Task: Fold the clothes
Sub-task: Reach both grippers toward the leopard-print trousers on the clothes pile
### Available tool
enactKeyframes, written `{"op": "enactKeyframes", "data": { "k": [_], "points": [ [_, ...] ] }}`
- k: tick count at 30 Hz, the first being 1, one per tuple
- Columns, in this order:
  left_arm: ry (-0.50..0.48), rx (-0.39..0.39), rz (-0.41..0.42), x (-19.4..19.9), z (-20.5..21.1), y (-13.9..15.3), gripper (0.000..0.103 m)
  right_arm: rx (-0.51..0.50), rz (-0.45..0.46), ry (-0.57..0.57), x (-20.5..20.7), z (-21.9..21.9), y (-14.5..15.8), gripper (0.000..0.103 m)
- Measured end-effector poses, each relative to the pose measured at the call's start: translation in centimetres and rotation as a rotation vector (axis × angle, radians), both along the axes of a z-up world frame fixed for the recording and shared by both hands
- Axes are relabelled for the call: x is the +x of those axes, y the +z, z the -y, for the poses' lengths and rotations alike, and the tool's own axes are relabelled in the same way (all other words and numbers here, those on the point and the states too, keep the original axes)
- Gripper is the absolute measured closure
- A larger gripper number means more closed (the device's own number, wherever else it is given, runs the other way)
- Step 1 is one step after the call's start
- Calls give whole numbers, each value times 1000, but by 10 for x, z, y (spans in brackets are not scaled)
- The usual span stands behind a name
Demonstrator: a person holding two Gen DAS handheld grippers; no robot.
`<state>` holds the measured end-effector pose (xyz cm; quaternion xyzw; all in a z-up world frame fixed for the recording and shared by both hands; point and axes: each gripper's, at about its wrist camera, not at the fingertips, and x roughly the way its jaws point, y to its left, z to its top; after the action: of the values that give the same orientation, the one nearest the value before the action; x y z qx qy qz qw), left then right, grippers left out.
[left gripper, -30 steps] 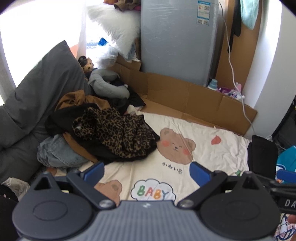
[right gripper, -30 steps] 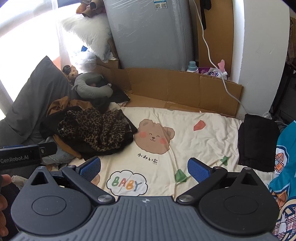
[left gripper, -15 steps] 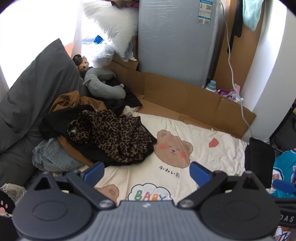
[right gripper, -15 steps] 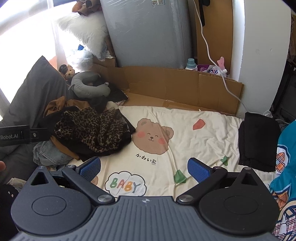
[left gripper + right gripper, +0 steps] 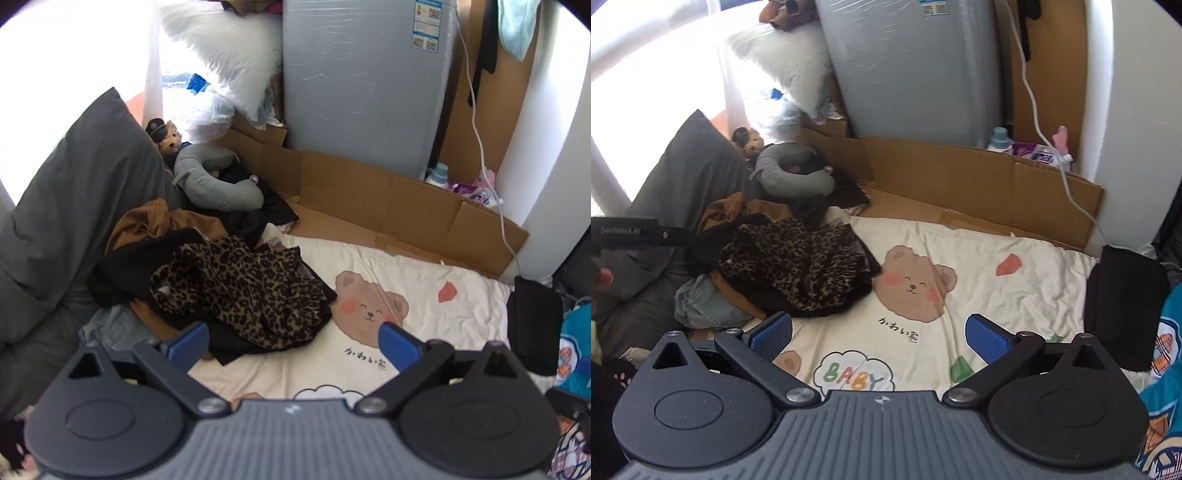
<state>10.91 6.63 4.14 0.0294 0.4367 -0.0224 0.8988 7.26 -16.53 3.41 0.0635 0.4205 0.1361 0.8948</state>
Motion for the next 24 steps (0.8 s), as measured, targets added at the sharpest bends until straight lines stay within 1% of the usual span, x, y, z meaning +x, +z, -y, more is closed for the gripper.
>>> {"op": "enactKeyframes", "data": {
  "k": [5,11,15,18,20,22,24],
  "points": [
    [-9,13,-19,33,-27,16,3,10,0,39,10,0,4,0],
    [7,56,-31,80,-77,40,3,26,-9,41,19,2,-2,0],
    [31,63,-34,108,-110,48,3,28,-19,31,25,1,-11,0],
    [70,19,-41,127,-136,45,3,36,-25,19,28,1,-17,0],
    [97,-10,-45,138,-152,41,3,61,-23,3,31,4,-22,0],
    [89,-47,-43,147,-164,34,5,96,-25,-20,34,7,-28,0],
    [82,-64,-44,154,-172,25,6,133,-23,-63,37,12,-34,0]
  ]
}}
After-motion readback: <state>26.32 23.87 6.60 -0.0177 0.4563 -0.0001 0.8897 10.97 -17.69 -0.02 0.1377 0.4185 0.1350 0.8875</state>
